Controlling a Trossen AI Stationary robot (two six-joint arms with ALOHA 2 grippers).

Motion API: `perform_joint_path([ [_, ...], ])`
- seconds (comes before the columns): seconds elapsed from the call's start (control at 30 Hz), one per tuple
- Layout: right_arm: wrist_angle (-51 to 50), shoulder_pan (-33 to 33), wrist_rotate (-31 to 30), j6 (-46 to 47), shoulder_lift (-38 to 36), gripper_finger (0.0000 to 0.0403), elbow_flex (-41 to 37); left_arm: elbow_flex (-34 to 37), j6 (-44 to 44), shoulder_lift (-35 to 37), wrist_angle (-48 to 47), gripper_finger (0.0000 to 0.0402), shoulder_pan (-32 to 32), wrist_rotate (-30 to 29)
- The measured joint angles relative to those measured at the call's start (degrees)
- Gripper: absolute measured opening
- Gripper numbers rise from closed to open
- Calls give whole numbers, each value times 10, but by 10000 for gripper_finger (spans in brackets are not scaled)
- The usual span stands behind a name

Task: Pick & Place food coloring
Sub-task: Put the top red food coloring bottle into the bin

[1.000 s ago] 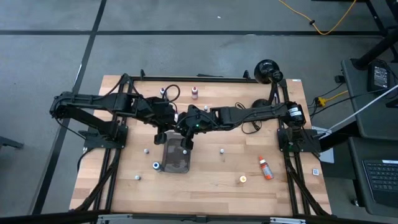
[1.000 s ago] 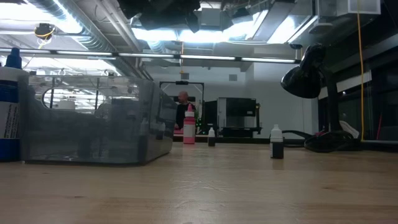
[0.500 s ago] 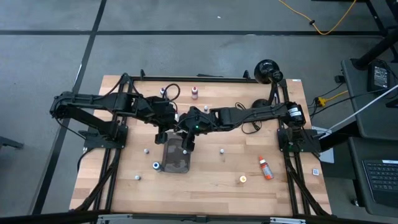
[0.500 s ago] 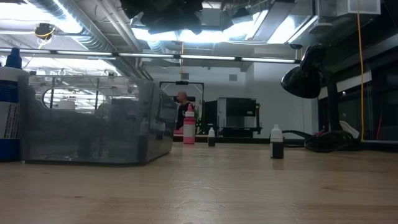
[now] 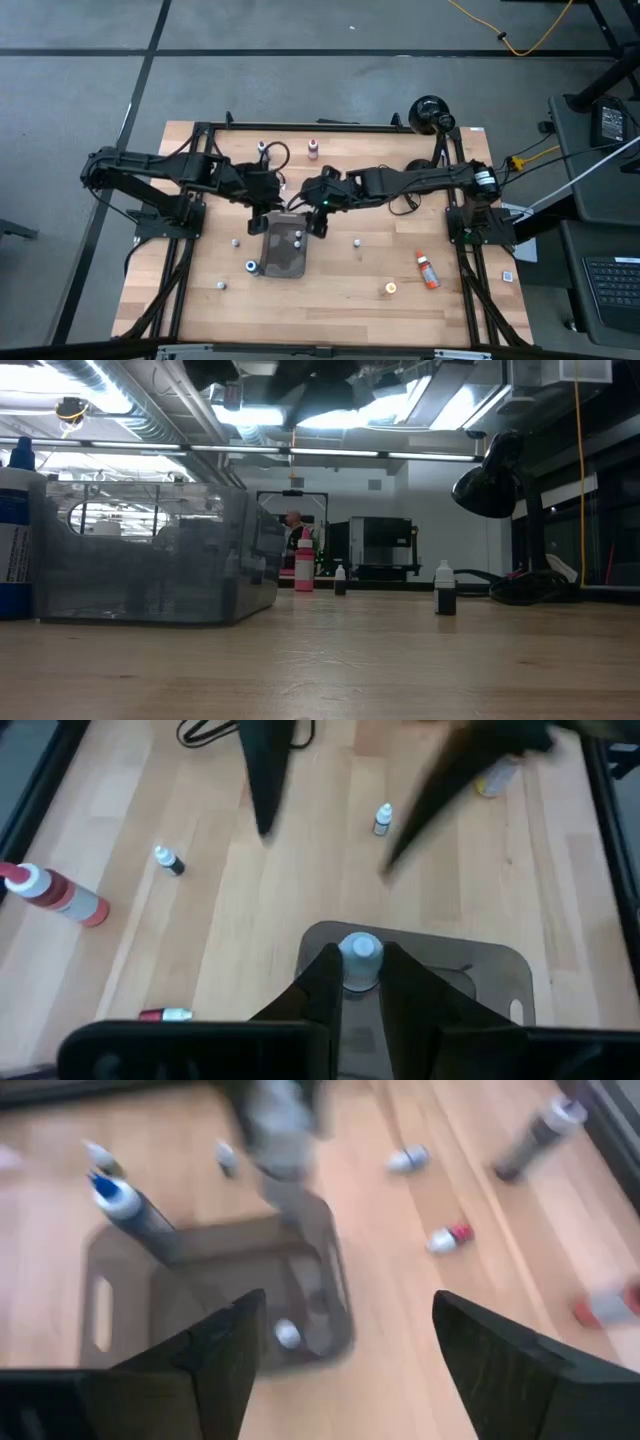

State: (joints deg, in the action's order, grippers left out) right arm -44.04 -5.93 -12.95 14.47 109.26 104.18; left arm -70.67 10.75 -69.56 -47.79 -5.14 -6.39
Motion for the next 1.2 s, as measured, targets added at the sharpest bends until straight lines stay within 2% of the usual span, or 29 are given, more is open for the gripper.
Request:
perform_joint_path([
  [0.13,-27,0,-17,3,-14,289,0,20,23,1,32,42,-35,-37],
  [0.4,-48,0,-25,3,-16,289,0,90,94,-1,86,42,-96,-74],
  [0.8,-33,0,-25,38,-16,289,0,201,151,-3,243,42,-169,-110],
  [0.97,-33,0,-24,27,-16,289,0,215,161,-33,249,42,-202,-152],
  [1.2,-33,0,-21,16,-16,289,0,222,161,-97,295,42,-207,-144],
])
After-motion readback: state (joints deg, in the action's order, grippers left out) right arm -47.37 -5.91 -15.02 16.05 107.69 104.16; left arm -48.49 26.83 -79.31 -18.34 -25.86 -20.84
